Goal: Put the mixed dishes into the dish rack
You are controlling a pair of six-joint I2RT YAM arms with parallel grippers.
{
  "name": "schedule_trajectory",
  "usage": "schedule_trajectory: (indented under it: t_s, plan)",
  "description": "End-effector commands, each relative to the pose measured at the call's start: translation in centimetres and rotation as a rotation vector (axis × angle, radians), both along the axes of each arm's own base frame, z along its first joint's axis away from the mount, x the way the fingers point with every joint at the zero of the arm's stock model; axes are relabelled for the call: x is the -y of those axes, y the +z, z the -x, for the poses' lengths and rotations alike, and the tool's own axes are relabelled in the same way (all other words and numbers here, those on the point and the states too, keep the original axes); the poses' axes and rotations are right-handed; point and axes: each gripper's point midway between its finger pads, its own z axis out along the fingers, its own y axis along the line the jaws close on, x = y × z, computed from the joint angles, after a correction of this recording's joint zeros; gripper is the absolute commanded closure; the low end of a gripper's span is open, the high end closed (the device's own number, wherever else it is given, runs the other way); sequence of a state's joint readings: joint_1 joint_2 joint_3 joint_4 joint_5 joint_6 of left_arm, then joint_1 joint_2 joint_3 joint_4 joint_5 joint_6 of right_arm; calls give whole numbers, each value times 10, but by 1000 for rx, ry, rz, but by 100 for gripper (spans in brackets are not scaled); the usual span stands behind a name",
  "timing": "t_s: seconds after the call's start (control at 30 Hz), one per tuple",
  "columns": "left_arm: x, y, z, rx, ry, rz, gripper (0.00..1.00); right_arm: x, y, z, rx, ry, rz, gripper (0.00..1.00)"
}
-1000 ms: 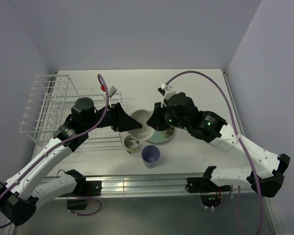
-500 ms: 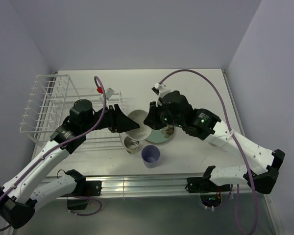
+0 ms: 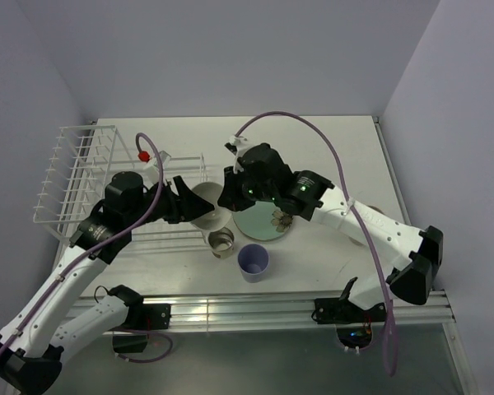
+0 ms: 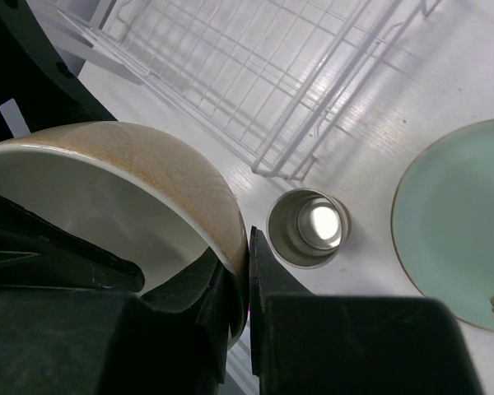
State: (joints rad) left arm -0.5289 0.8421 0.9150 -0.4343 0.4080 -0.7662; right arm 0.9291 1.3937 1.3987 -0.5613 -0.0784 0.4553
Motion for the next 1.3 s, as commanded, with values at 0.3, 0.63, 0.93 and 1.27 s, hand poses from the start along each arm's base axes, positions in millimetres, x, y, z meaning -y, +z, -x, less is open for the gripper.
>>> schedule_trajectory:
  t_s: [0.3, 0.63, 0.93, 1.27]
  plan:
    - [-39, 29, -3, 109, 39, -1, 100, -66, 40, -30, 117, 106, -208, 90]
    - [-48, 26, -9, 100, 52, 11, 100, -72, 23, -41, 85, 148, -251, 64]
    - [-52, 26, -13, 102, 58, 19, 100, -68, 23, -39, 71, 188, -294, 44]
    - [-60, 27, -18, 103, 72, 10, 100, -53, 30, -32, 58, 209, -348, 30]
